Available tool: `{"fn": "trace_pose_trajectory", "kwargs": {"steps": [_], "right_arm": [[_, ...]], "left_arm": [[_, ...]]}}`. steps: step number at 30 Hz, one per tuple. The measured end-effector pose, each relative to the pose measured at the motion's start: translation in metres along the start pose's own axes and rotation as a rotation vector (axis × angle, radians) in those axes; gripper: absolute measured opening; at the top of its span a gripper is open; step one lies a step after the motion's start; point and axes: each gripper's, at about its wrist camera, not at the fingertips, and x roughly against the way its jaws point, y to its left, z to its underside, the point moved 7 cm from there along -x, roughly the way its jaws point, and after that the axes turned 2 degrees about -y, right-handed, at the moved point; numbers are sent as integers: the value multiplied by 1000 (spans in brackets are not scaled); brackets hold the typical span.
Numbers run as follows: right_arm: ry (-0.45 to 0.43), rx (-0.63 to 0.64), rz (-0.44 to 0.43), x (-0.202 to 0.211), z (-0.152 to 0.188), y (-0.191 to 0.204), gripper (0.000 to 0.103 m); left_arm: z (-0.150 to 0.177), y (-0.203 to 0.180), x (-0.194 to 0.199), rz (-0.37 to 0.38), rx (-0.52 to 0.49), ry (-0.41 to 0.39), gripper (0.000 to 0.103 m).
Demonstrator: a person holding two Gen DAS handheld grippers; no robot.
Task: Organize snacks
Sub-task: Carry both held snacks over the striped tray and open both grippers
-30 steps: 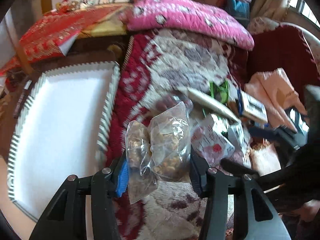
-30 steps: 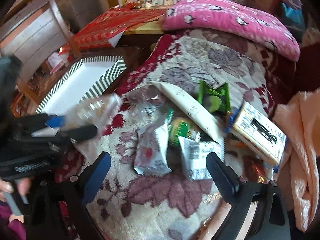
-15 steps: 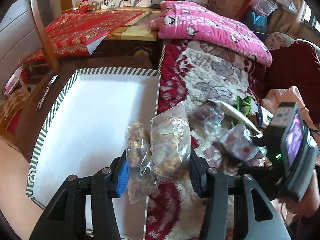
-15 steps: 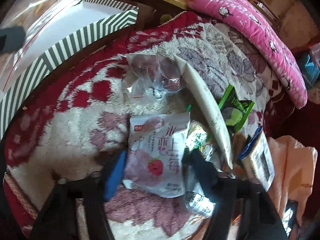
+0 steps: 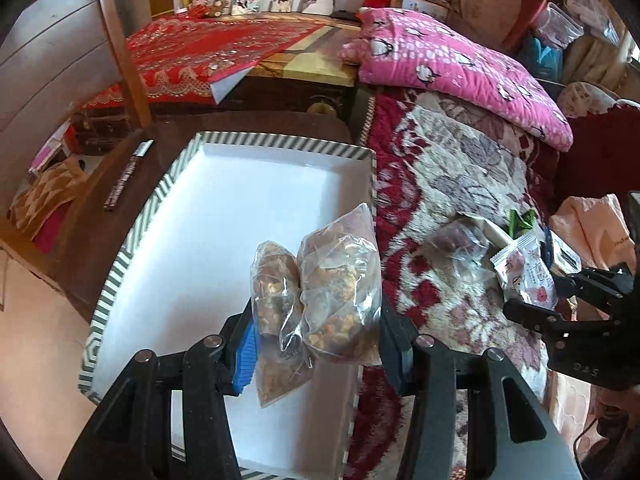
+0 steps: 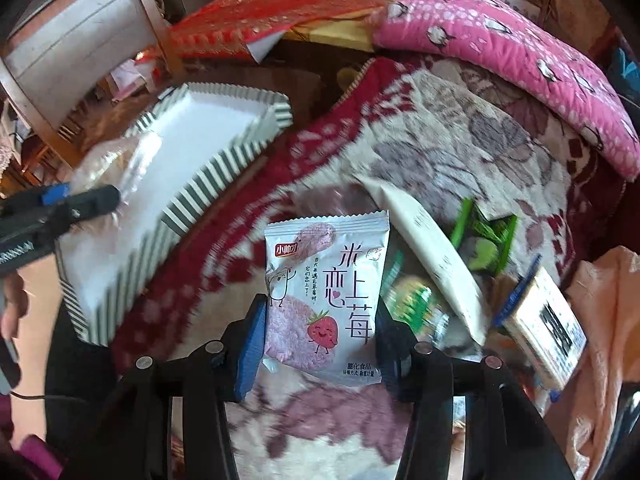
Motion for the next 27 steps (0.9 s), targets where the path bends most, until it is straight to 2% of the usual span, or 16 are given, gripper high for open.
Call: {"fn": "trace_pose_trajectory", "kwargs": {"steps": [8, 27], "right_arm": [[-15, 46, -47, -8, -25, 31, 53], [0, 139, -115, -35, -69, 91, 53]], "left_arm": [[-2, 29, 0, -58, 26, 3, 50], [0, 76, -16, -121, 92, 37, 50]]}}
